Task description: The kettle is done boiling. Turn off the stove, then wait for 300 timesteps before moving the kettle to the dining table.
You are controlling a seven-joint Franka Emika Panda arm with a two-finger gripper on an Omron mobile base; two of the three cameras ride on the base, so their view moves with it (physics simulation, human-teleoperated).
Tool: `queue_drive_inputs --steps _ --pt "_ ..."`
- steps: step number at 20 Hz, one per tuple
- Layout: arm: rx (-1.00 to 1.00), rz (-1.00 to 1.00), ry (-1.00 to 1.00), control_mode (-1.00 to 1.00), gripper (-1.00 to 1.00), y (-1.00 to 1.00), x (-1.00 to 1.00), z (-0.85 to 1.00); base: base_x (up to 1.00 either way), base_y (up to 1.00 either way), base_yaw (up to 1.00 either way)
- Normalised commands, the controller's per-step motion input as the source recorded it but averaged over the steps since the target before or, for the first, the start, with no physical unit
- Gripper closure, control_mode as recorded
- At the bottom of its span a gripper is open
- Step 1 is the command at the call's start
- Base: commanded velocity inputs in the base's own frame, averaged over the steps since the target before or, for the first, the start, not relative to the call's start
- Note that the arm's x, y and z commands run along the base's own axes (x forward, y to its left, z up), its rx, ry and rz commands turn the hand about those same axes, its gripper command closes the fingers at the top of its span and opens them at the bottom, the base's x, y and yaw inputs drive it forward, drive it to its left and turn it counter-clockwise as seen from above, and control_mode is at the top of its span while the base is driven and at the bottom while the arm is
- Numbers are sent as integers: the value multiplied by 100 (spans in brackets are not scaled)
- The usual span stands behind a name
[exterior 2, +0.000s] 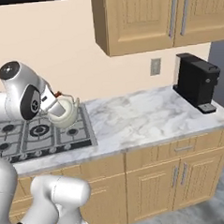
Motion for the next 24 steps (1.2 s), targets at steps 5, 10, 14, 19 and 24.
queue_drive_inputs --steps 5,10,14,19,24 --pt "0 0 0 100 100 0 0 0 -34 -21 -53" --pt "0 0 0 100 100 0 0 0 -30 -27 -54" --pt "0 0 0 100 100 0 0 0 -33 -35 -53" --pt "0 0 0 100 100 0 0 0 -32 -36 -53" --pt "0 0 0 100 100 0 0 0 -33 -34 -53"
